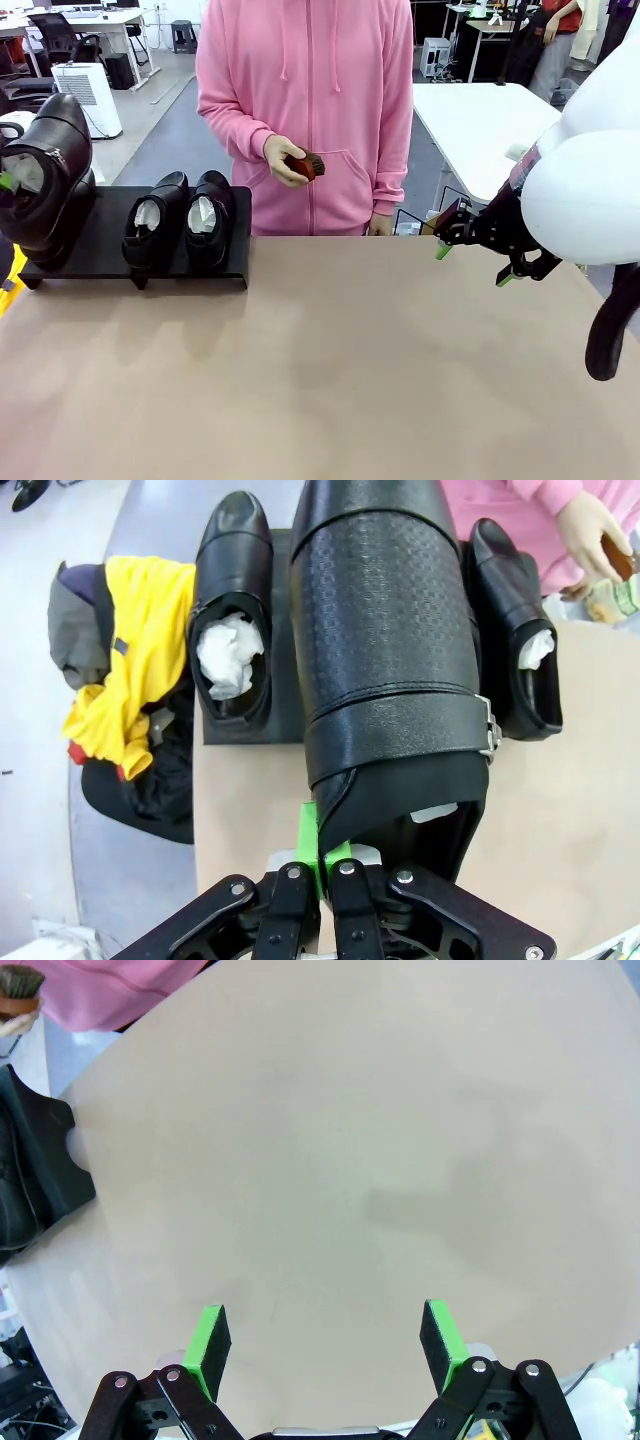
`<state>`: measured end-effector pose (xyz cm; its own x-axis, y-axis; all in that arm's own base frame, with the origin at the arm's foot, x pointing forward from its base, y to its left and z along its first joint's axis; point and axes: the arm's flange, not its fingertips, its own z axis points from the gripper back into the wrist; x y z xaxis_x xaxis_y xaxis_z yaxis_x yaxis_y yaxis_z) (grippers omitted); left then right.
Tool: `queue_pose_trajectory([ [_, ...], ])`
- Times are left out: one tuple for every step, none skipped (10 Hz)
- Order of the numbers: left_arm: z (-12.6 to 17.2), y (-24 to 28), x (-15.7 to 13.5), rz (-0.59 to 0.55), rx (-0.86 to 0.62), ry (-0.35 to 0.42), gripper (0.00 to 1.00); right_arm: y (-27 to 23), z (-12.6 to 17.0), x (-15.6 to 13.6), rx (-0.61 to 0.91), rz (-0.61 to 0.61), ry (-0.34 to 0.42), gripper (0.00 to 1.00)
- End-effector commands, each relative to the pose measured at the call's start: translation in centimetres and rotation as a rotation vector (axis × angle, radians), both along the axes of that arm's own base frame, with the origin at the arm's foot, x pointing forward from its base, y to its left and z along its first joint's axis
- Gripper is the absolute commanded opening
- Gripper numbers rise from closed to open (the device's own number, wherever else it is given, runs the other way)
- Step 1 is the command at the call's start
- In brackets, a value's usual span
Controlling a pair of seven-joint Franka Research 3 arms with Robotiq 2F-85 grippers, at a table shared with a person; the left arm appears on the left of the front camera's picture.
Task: Organize the shoes by placing them on the stand.
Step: Place the Shoe from the middle of the table onto the Shoes Stand.
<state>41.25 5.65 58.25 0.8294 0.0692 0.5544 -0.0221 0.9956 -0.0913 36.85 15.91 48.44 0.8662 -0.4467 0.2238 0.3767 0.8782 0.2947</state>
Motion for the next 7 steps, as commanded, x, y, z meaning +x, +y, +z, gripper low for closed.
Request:
queue_pose_trajectory([
  [0.5,0.1,-0.3,0.004,0.017,-0.014,0.0,-0.1,0.2,0.4,0.023,0.024,0.0,1.0],
  [0.5,0.1,-0.3,0.004,0.017,-0.014,0.0,-0.1,0.2,0.4,0.023,0.024,0.0,1.0],
  [0.0,0.1,0.0,0.002,0.0,0.0,0.0,-0.1,0.2,0.4,0.023,0.024,0.0,1.0],
  [-0.4,0.4,1.2,-0.005,0.007,0.002,0.0,-0.1,0.2,0.4,0.023,0.024,0.0,1.0],
  [-0.9,0.9,2.6,-0.032,0.009,0.006,0.0,-0.1,0.2,0.4,0.023,0.024,0.0,1.0],
  [-1.7,1.3,4.0,-0.057,-0.009,0.021,0.0,-0.1,0.2,0.4,0.023,0.024,0.0,1.0],
  [-2.4,1.8,5.5,-0.044,-0.025,0.019,0.0,-0.1,0.2,0.4,0.023,0.024,0.0,1.0],
])
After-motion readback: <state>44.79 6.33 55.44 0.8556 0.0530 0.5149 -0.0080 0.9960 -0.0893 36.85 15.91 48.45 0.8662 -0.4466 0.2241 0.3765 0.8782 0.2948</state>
